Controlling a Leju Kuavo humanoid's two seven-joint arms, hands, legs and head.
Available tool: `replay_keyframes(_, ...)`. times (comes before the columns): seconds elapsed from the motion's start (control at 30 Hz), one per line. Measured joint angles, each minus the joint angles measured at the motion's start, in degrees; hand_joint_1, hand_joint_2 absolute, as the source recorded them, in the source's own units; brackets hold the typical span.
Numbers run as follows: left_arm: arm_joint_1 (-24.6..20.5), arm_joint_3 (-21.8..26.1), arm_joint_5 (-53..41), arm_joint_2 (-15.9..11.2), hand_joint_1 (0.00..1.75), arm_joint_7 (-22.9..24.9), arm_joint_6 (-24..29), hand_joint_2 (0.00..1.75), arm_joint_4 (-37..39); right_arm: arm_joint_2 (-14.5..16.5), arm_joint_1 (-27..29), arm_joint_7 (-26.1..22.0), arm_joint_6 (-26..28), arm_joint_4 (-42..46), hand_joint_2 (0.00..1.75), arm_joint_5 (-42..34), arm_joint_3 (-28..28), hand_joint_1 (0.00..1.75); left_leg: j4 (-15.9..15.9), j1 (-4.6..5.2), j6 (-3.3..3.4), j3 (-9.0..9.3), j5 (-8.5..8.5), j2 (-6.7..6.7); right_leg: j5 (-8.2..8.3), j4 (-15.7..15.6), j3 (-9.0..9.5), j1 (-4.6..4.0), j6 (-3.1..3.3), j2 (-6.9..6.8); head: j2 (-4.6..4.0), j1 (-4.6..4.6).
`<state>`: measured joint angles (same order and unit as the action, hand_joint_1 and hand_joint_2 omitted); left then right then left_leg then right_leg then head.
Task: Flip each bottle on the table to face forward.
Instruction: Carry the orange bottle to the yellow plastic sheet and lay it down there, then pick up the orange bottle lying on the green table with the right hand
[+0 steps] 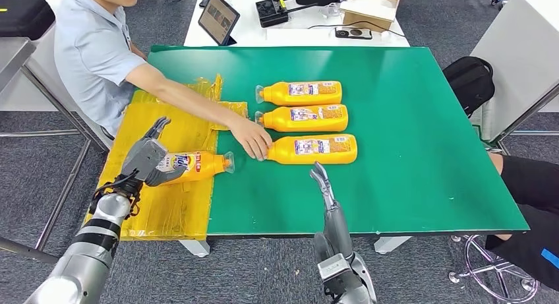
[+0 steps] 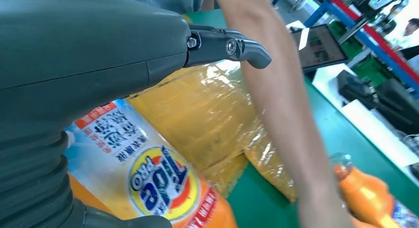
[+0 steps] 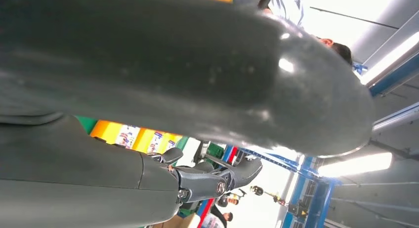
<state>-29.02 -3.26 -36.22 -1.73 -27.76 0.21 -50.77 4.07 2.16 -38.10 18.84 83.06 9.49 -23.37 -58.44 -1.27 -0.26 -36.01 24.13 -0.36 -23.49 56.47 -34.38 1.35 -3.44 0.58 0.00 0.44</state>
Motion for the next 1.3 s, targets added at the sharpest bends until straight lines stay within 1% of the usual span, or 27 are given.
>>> replay_keyframes(0.1, 1.2, 0.2, 2.3, 0.6, 0.00, -0.6, 1.3, 1.75, -2.9, -0.2, -0.1, 0.0, 1.1, 0.0, 0.00, 0.7, 0.0, 0.00, 0.0, 0.00, 0.00, 0.00, 0.00, 0.03, 0.00, 0.0, -0.03, 0.00, 0.00, 0.01, 0.00, 0.00)
replay_keyframes(0.17, 2.2, 0.4, 6.9, 1.6, 0.00, -1.3, 3.9, 1.75, -5.8, -0.5, -0.4, 0.0, 4.2, -0.1, 0.87, 3.1, -0.3, 0.00, 0.0, 0.00, 0.00, -0.01, 0.00, 0.03, 0.01, 0.0, -0.03, 0.00, 0.00, 0.01, 0.00, 0.01)
replay_keyframes(0.23, 3.2, 0.7, 14.1, 2.9, 0.00, -1.4, 6.3, 1.75, -9.5, -1.0, -1.2, 0.0, 9.2, -1.0, 1.75, 8.4, -0.7, 0.00, 0.0, 0.00, 0.00, -0.01, 0.00, 0.03, 0.01, 0.0, -0.02, 0.00, 0.00, 0.01, 0.00, 0.01)
replay_keyframes(0.3, 4.3, 0.8, 21.2, 4.1, 0.00, -1.1, 8.3, 1.75, -13.4, -1.7, -2.4, 0.0, 13.5, -3.4, 1.75, 14.8, -0.5, 0.00, 0.0, 0.00, 0.00, -0.01, 0.00, 0.02, 0.01, 0.0, -0.01, 0.00, -0.01, 0.01, 0.00, 0.00)
replay_keyframes(0.33, 5.0, 0.8, 23.8, 4.6, 0.00, -1.0, 9.2, 1.75, -15.2, -2.0, -2.9, 0.0, 14.7, -4.7, 1.75, 17.3, -0.1, 0.00, 0.0, 0.00, 0.00, -0.01, 0.00, 0.01, 0.01, 0.0, -0.01, 0.00, -0.01, 0.01, 0.00, 0.00)
replay_keyframes(0.47, 7.5, 0.9, 28.4, 5.8, 0.00, -1.3, 11.4, 1.75, -20.5, -2.8, -4.5, 0.1, 16.2, -8.3, 1.75, 21.8, 1.9, 0.00, 0.0, 0.01, 0.00, -0.02, 0.00, 0.01, 0.01, 0.0, -0.02, 0.00, -0.01, 0.01, 0.00, 0.00)
replay_keyframes(0.53, 8.6, 0.9, 29.7, 6.1, 0.00, -2.2, 13.5, 1.75, -22.7, -3.1, -5.4, 1.3, 17.3, -10.1, 1.75, 25.4, 3.1, 0.00, 0.0, 0.00, 0.00, -0.02, 0.00, 0.02, 0.01, 0.0, -0.02, 0.00, -0.01, 0.02, 0.00, -0.01)
replay_keyframes(0.6, 10.3, 0.9, 30.0, 6.5, 0.00, -3.1, 17.5, 1.75, -25.5, -3.7, -6.7, 4.1, 17.9, -12.2, 1.75, 30.0, 4.8, 0.00, 0.0, 0.01, 0.00, -0.02, 0.01, 0.03, 0.01, 0.0, -0.03, 0.00, -0.01, 0.03, 0.00, -0.01)
replay_keyframes(0.67, 12.7, 0.9, 28.5, 6.9, 0.00, -3.8, 23.3, 1.75, -28.9, -4.4, -8.0, 7.6, 17.4, -14.2, 1.75, 33.3, 7.1, 0.00, 0.0, 0.01, 0.00, -0.03, 0.01, 0.04, 0.01, 0.0, -0.03, 0.00, -0.01, 0.03, 0.00, 0.00)
replay_keyframes(0.77, 17.4, 1.0, 23.9, 7.6, 0.00, -5.1, 31.9, 1.75, -34.8, -5.7, -9.5, 12.3, 14.5, -17.4, 1.75, 36.8, 11.1, 0.00, 0.0, 0.02, 0.02, -0.04, 0.03, 0.03, 0.00, 0.0, -0.03, 0.01, -0.01, 0.02, 0.00, 0.00)
replay_keyframes(0.83, 20.7, 0.9, 21.7, 8.3, 0.00, -6.0, 35.0, 1.75, -38.6, -6.3, -10.3, 14.3, 13.0, -19.8, 1.75, 38.7, 13.3, 0.00, 0.0, 0.03, 0.03, -0.06, 0.05, 0.01, -0.01, -0.1, -0.03, 0.02, -0.02, 0.01, 0.00, 0.01)
replay_keyframes(0.93, 24.6, 0.2, 20.4, 9.4, 0.00, -7.7, 37.1, 1.75, -42.9, -6.7, -11.3, 15.1, 11.9, -23.8, 1.75, 40.0, 15.8, 0.00, 0.0, 0.03, 0.04, -0.09, 0.07, 0.01, -0.01, -0.1, -0.06, 0.02, -0.03, 0.01, 0.00, 0.01)
replay_keyframes(1.07, 27.5, -1.3, 19.1, 9.9, 0.00, -8.1, 37.8, 1.75, -46.5, -6.8, -12.8, 14.8, 8.6, -28.8, 1.75, 38.7, 17.7, 0.00, 0.0, 0.02, 0.04, -0.09, 0.07, 0.01, -0.01, -0.1, -0.07, 0.01, -0.02, 0.01, 0.00, 0.00)
replay_keyframes(1.17, 28.8, -2.3, 18.8, 10.1, 0.00, -7.3, 37.6, 1.75, -47.8, -6.9, -13.9, 15.8, 7.2, -32.1, 1.75, 39.1, 18.7, 0.00, 0.0, 0.02, 0.04, -0.08, 0.06, 0.03, 0.00, -0.1, -0.07, 0.00, -0.02, 0.01, 0.00, 0.01)
replay_keyframes(1.3, 29.0, -2.9, 18.7, 10.2, 0.00, -6.6, 37.1, 1.75, -48.2, -7.1, -16.1, 16.8, 6.7, -35.5, 1.75, 40.5, 19.2, 0.00, 0.0, 0.02, 0.05, -0.01, 0.05, 0.06, 0.01, -0.1, -0.04, 0.01, -0.02, 0.04, 0.00, 0.00)
